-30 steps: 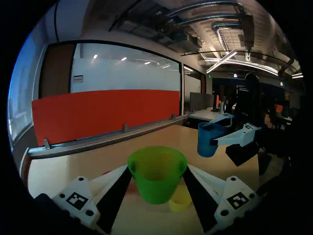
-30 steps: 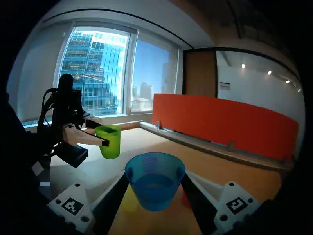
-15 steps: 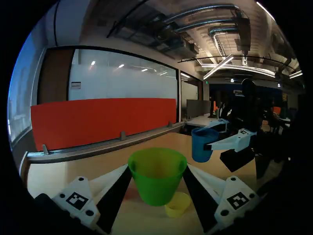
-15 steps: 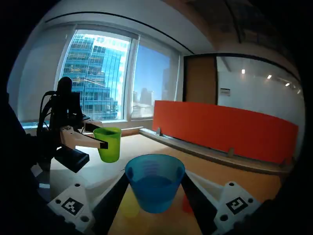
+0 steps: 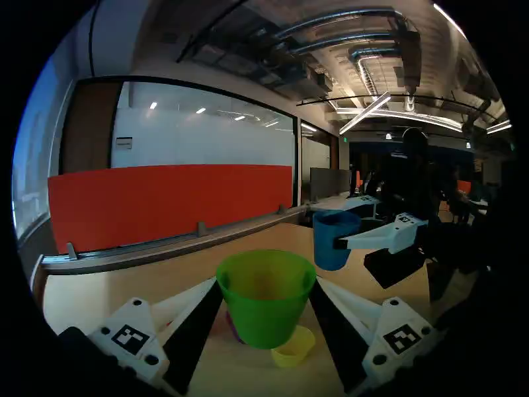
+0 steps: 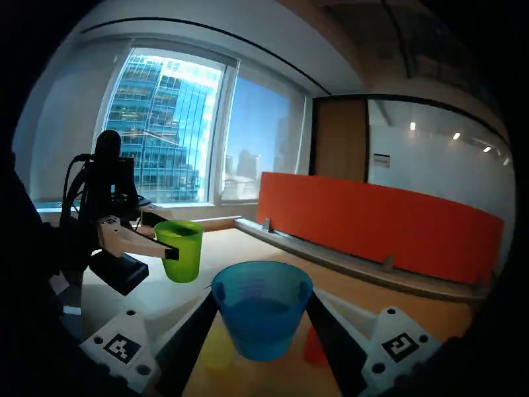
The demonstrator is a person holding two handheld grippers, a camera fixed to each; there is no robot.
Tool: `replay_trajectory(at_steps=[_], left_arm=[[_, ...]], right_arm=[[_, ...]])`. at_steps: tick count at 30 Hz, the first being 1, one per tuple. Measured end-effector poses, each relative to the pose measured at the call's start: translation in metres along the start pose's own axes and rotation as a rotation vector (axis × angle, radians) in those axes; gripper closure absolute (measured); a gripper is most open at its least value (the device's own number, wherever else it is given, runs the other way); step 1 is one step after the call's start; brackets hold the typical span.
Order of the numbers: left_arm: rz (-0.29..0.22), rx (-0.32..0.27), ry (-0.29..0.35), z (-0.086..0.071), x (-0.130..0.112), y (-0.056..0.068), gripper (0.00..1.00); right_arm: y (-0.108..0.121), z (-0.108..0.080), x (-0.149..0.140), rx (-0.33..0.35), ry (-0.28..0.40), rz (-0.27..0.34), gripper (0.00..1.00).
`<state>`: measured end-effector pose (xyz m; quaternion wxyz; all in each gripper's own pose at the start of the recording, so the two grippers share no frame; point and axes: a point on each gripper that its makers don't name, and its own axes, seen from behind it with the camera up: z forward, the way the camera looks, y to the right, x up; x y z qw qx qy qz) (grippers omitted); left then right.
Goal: Pour water
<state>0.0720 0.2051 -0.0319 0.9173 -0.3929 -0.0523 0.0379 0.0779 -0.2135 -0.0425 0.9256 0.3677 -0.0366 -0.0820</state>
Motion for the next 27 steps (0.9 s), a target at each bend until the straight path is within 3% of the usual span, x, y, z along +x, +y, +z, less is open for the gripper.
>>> replay_trajectory(at_steps=[14, 27], left_arm=[[0.012, -0.050, -0.027, 0.006, -0.012, 0.022, 0.13], [0.023, -0.080, -0.041, 0.013, -0.021, 0.034, 0.14]], right_arm=[[-0.003, 0.004, 0.016, 0.008, 0.013, -0.077, 0.09], [-0.005, 0.009, 0.033, 0.027, 0.019, -0.196, 0.10]])
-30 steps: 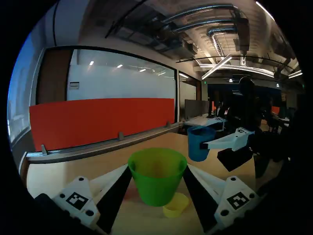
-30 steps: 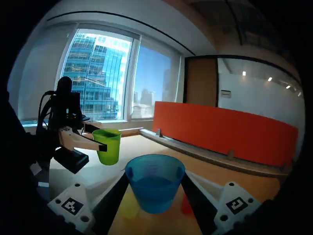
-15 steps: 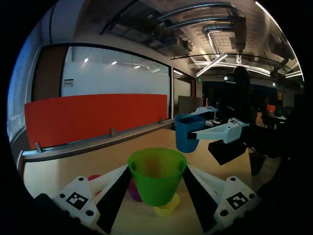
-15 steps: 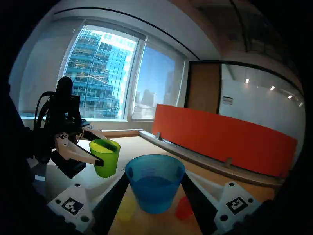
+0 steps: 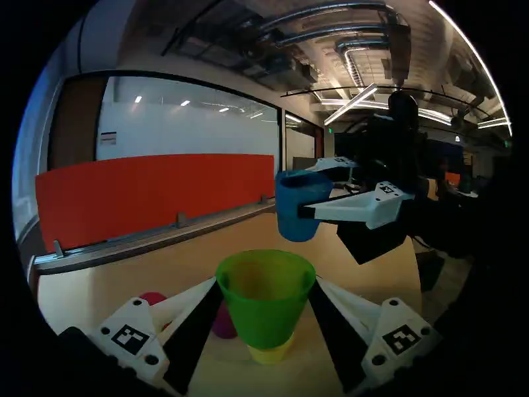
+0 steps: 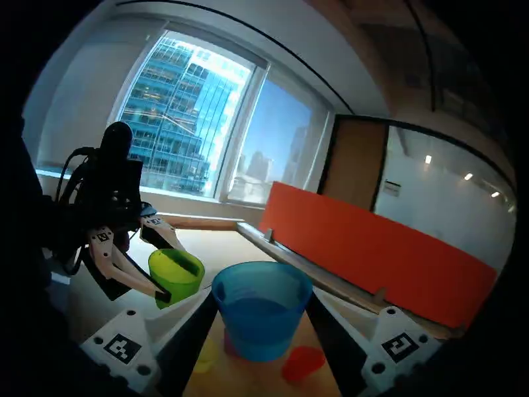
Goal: Pour water
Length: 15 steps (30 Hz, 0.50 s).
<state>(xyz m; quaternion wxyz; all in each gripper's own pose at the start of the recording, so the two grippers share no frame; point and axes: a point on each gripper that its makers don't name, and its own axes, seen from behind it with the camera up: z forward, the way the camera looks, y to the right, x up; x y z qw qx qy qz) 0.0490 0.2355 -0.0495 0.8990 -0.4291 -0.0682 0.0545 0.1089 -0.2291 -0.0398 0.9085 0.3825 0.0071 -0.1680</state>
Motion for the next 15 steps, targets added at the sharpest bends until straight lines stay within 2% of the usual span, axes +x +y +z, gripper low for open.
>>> replay_trajectory(at_steps=[15], left_arm=[[0.026, -0.031, 0.022, 0.010, 0.009, 0.013, 0.14]], right_arm=[[0.007, 0.012, 0.029, 0.005, 0.019, -0.183, 0.10]])
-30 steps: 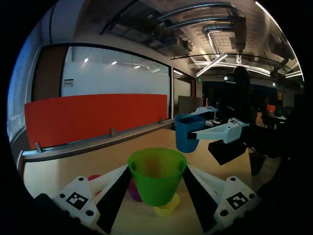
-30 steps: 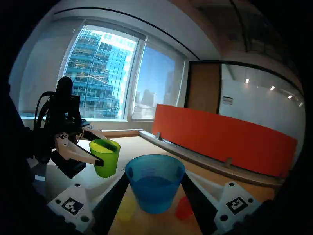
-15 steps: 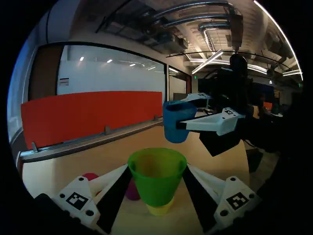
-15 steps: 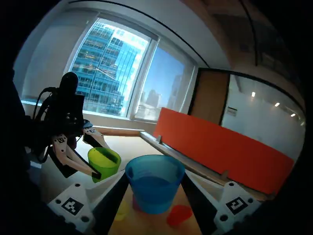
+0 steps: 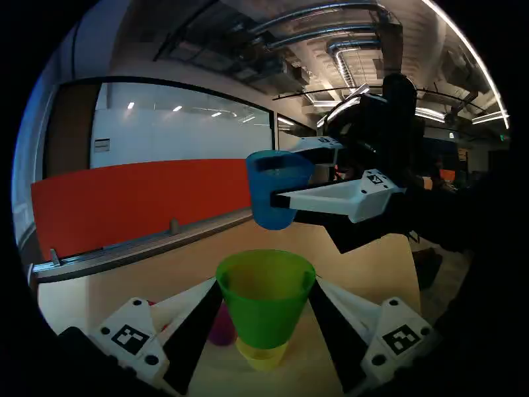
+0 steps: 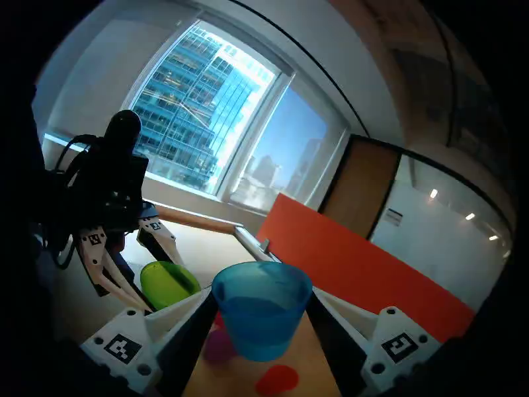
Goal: Pour water
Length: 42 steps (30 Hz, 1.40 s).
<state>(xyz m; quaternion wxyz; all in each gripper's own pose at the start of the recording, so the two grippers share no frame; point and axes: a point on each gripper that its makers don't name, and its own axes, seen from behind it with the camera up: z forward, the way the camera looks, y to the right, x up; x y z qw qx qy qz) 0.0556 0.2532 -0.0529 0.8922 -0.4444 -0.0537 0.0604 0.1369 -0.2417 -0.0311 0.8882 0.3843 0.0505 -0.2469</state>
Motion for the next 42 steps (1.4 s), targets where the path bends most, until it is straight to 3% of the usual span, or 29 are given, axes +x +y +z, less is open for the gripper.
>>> replay_trajectory(at_steps=[21, 30, 42], left_arm=[[0.013, -0.025, 0.014, 0.009, 0.010, 0.010, 0.14], [0.011, -0.031, 0.022, 0.011, 0.014, 0.011, 0.14], [0.009, -0.036, 0.028, 0.014, 0.017, 0.013, 0.14]], right_arm=[[0.008, 0.017, 0.023, 0.004, -0.006, -0.253, 0.10], [0.017, 0.022, 0.032, -0.026, -0.006, -0.367, 0.10], [0.027, 0.029, 0.036, -0.045, -0.021, -0.477, 0.10]])
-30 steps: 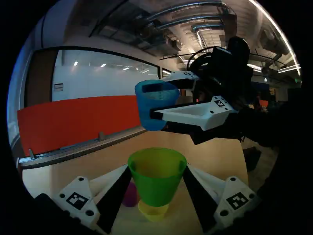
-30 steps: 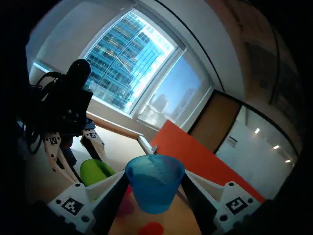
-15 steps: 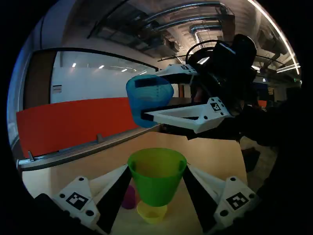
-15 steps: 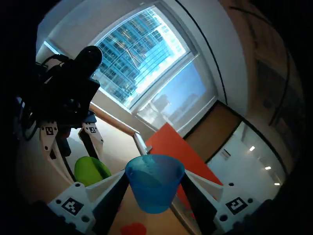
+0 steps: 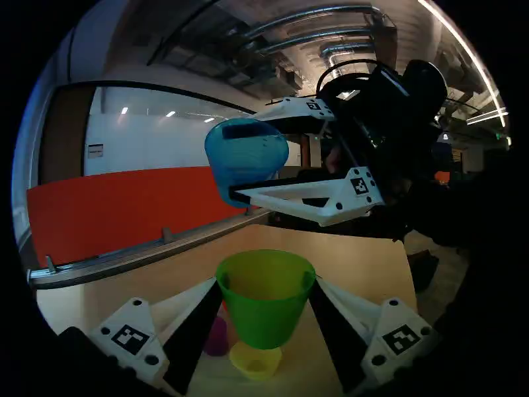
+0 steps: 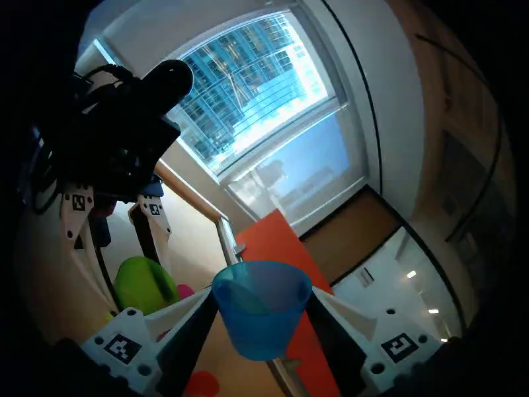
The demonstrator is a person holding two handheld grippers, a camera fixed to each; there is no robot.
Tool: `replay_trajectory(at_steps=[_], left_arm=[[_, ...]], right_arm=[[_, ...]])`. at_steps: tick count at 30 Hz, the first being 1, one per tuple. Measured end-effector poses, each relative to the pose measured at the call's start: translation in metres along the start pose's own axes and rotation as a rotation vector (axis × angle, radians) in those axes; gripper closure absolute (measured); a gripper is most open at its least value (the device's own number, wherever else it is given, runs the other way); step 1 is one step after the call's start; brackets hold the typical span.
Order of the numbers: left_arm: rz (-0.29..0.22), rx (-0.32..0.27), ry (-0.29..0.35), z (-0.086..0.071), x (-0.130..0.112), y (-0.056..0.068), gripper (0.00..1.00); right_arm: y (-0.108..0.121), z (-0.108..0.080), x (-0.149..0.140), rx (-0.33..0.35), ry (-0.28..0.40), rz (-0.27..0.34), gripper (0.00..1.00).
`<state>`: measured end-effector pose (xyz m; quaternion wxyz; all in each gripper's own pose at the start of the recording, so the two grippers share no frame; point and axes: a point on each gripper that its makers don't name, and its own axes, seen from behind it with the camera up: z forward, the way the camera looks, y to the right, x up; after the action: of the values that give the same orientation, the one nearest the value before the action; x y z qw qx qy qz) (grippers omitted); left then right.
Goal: Pour water
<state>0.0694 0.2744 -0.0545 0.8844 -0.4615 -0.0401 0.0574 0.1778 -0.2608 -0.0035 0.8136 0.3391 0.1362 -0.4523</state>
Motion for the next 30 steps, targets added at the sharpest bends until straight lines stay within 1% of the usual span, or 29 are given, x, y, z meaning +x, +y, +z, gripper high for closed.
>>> replay_trajectory(at_steps=[9, 15, 24, 30], left_arm=[[-0.011, -0.006, 0.010, 0.001, 0.003, 0.002, 0.14], [-0.019, -0.010, 0.013, 0.002, 0.003, 0.001, 0.14], [-0.021, -0.019, 0.012, 0.001, 0.002, 0.004, 0.14], [-0.019, -0.017, 0.010, 0.000, 0.002, 0.004, 0.14]], right_arm=[[0.003, 0.001, 0.003, -0.010, -0.003, -0.083, 0.10], [0.007, 0.001, 0.003, -0.016, -0.008, -0.141, 0.10], [0.013, 0.001, 0.003, -0.033, -0.022, -0.181, 0.10], [0.013, 0.001, 0.004, -0.037, -0.025, -0.214, 0.11]])
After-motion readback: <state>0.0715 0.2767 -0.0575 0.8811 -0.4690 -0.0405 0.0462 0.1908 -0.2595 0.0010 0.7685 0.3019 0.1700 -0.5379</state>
